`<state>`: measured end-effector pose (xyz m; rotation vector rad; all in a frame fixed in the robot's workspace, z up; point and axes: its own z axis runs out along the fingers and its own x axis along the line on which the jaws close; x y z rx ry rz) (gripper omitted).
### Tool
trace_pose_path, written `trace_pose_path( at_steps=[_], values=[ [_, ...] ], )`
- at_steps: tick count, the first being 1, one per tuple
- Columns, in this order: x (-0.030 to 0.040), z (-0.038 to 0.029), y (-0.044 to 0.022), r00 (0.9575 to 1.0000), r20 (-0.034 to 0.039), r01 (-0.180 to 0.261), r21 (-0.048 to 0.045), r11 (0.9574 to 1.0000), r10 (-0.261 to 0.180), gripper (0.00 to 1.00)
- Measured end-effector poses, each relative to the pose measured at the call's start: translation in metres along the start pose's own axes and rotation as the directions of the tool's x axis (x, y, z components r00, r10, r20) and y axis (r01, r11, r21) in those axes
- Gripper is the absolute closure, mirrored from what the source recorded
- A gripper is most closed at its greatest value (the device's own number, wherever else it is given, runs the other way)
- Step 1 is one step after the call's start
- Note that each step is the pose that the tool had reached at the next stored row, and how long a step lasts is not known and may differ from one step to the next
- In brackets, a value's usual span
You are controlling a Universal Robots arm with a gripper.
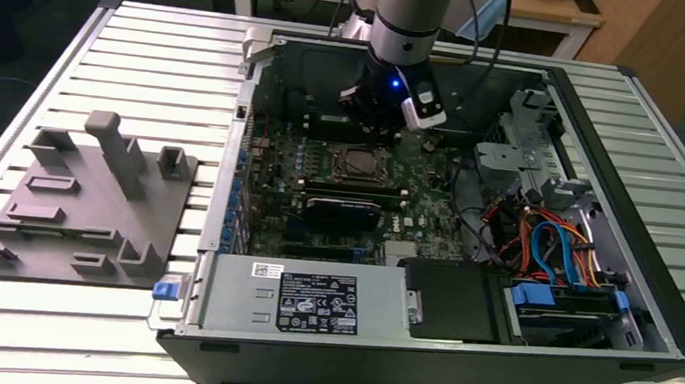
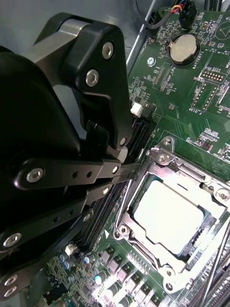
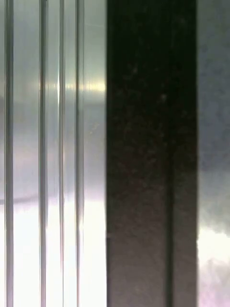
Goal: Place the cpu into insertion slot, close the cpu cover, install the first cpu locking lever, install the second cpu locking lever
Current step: 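Install the first cpu locking lever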
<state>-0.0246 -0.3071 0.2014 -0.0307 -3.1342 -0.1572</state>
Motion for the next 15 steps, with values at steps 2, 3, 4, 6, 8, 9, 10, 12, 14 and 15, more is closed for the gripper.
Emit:
trace_pose_path(
  at_steps=[2, 3, 4, 6, 8, 9, 10, 12, 14, 15],
  values=[
    [-0.0002, 0.0000, 0.0000, 1.0000, -0.0001, 0.000, 0.0000, 1.0000, 0.000, 0.89],
    [-0.0003, 0.0001, 0.0000, 1.0000, 0.0000, 0.000, 0.0000, 1.0000, 0.000, 0.89],
    [-0.0003, 0.0002, 0.0000, 1.0000, 0.0000, 0.000, -0.0001, 1.0000, 0.000, 0.89],
    [-0.0004, 0.0010, 0.0000, 1.0000, 0.0002, 0.000, -0.0003, 1.0000, 0.000, 0.89],
    [-0.0005, 0.0015, -0.0002, 1.0000, 0.0000, 0.000, 0.0000, 1.0000, 0.000, 0.89],
    [-0.0006, 0.0016, -0.0002, 1.0000, -0.0001, 0.000, 0.0002, 1.0000, 0.000, 0.89],
    [-0.0006, 0.0016, -0.0002, 1.0000, -0.0002, 0.000, 0.0002, 1.0000, 0.000, 0.89],
    [-0.0010, 0.0017, -0.0002, 1.0000, -0.0002, 0.000, 0.0001, 1.0000, 0.000, 0.89],
    [-0.0010, 0.0010, -0.0001, 1.0000, -0.0003, 0.000, 0.0000, 1.0000, 0.000, 0.89],
    [-0.0010, 0.0002, 0.0000, 1.0000, -0.0002, 0.000, -0.0001, 1.0000, 0.000, 0.89]
  ],
)
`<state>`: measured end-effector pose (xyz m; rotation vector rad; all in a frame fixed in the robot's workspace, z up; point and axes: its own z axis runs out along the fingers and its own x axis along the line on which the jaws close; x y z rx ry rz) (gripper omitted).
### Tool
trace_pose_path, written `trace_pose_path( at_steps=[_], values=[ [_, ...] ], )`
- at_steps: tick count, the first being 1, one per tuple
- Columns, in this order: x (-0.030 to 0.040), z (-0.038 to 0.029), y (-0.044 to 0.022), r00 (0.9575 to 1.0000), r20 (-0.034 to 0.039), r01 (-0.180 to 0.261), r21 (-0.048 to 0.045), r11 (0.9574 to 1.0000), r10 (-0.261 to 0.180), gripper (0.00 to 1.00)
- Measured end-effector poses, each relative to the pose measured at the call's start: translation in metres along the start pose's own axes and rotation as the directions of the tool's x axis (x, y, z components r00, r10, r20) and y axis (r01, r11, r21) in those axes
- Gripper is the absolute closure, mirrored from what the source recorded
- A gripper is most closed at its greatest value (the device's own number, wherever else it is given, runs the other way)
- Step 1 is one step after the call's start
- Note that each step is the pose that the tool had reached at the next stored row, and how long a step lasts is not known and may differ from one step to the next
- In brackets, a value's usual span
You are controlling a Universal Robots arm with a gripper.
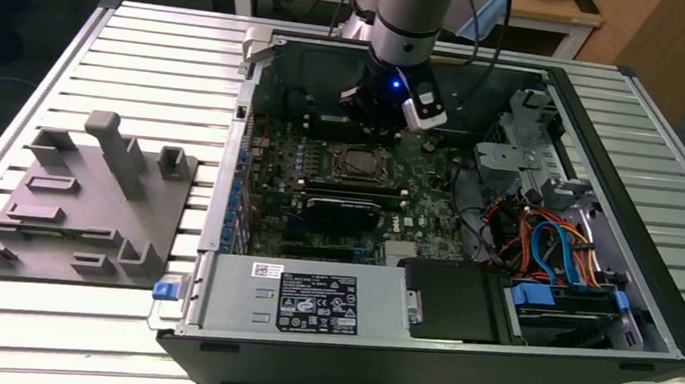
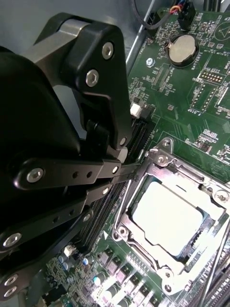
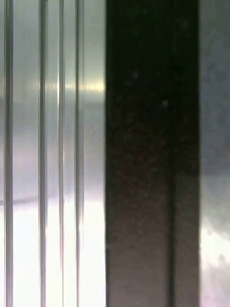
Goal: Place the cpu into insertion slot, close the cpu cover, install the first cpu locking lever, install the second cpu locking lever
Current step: 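Install the first cpu locking lever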
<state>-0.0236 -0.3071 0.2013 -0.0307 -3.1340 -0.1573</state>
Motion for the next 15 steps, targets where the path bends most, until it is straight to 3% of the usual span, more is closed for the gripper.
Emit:
trace_pose_path(
  at_steps=[6, 15],
  values=[
    [-0.0001, -0.0011, 0.0000, 1.0000, 0.0000, 0.000, 0.0000, 1.0000, 0.000, 0.89],
    [-0.0001, 0.0026, -0.0025, 1.0000, -0.0009, 0.000, 0.0005, 1.0000, 0.000, 0.89]
  ],
)
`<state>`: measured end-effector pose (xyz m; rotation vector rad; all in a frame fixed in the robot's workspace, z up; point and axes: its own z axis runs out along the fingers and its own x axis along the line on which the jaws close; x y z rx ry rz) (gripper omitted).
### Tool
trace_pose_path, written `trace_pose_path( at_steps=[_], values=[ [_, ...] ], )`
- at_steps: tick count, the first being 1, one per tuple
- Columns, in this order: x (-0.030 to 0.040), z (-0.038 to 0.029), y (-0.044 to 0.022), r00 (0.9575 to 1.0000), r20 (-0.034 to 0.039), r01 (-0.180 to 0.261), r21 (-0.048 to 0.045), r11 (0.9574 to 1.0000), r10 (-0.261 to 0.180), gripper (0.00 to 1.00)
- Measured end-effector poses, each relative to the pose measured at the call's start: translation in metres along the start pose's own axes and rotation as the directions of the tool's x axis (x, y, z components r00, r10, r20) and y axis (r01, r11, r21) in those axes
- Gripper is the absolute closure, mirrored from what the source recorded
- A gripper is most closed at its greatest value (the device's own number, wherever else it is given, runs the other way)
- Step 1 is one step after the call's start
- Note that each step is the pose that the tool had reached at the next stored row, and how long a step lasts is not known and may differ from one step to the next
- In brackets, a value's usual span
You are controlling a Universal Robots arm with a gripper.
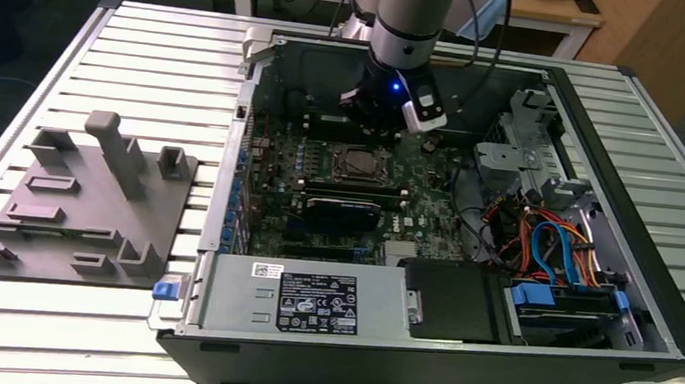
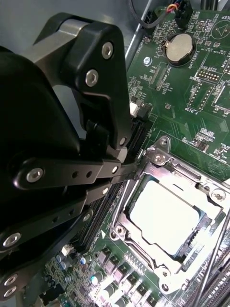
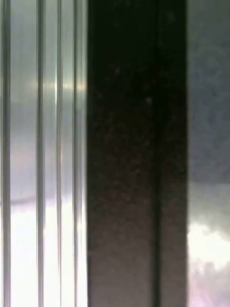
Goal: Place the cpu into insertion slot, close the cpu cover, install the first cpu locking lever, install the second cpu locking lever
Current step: 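Install the first cpu locking lever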
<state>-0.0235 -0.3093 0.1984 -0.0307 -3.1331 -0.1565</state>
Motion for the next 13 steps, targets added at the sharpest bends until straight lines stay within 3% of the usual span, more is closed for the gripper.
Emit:
trace_pose_path(
  at_steps=[8, 13],
  values=[
    [-0.0001, 0.0021, -0.0007, 1.0000, 0.0000, 0.000, 0.0000, 1.0000, 0.000, 0.89],
    [-0.0001, -0.0010, -0.0004, 1.0000, 0.0001, 0.000, -0.0002, 1.0000, 0.000, 0.89]
  ],
)
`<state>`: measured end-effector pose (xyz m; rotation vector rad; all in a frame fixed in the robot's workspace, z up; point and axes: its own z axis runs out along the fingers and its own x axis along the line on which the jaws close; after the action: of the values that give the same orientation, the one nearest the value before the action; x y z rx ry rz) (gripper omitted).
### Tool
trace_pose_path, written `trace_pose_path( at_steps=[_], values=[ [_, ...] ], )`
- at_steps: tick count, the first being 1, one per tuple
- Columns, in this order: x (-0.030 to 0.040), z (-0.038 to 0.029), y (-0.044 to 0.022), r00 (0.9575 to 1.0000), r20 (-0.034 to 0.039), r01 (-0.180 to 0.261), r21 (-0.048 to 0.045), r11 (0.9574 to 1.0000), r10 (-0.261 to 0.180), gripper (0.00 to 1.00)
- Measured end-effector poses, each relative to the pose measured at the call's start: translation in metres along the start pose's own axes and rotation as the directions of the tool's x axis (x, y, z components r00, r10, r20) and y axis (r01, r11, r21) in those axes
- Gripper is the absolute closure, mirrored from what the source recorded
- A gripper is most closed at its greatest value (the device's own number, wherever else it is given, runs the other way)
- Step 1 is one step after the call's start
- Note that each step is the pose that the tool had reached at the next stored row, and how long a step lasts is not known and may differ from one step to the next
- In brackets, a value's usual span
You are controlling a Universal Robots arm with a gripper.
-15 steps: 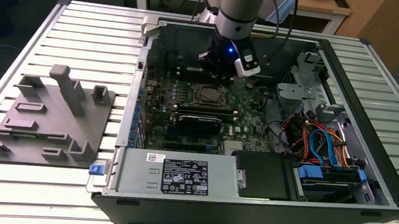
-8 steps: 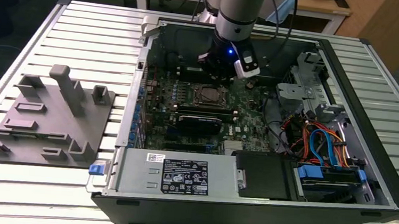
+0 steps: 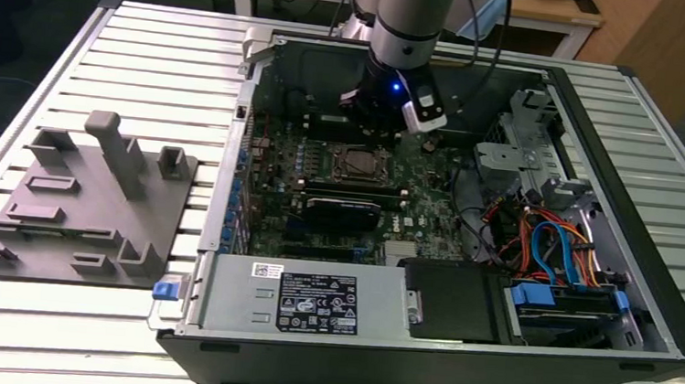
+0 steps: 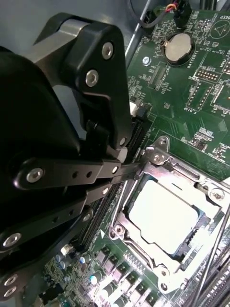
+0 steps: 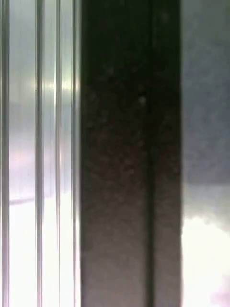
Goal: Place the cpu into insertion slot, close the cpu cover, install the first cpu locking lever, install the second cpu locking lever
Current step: 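Install the first cpu locking lever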
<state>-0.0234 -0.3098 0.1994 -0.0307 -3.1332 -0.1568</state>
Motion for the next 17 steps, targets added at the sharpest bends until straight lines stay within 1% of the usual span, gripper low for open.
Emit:
trace_pose_path(
  at_steps=[4, 10, 15, 17],
  values=[
    [-0.0004, -0.0003, 0.0001, 1.0000, 0.0001, 0.000, 0.0014, 1.0000, 0.000, 0.89],
    [-0.0005, 0.0026, -0.0003, 1.0000, -0.0001, 0.000, 0.0052, 1.0000, 0.000, 0.89],
    [-0.0006, 0.0026, -0.0003, 1.0000, 0.0001, 0.000, 0.0050, 1.0000, 0.000, 0.89],
    [-0.0006, 0.0014, -0.0002, 1.0000, 0.0001, 0.000, 0.0050, 1.0000, 0.000, 0.89]
  ],
)
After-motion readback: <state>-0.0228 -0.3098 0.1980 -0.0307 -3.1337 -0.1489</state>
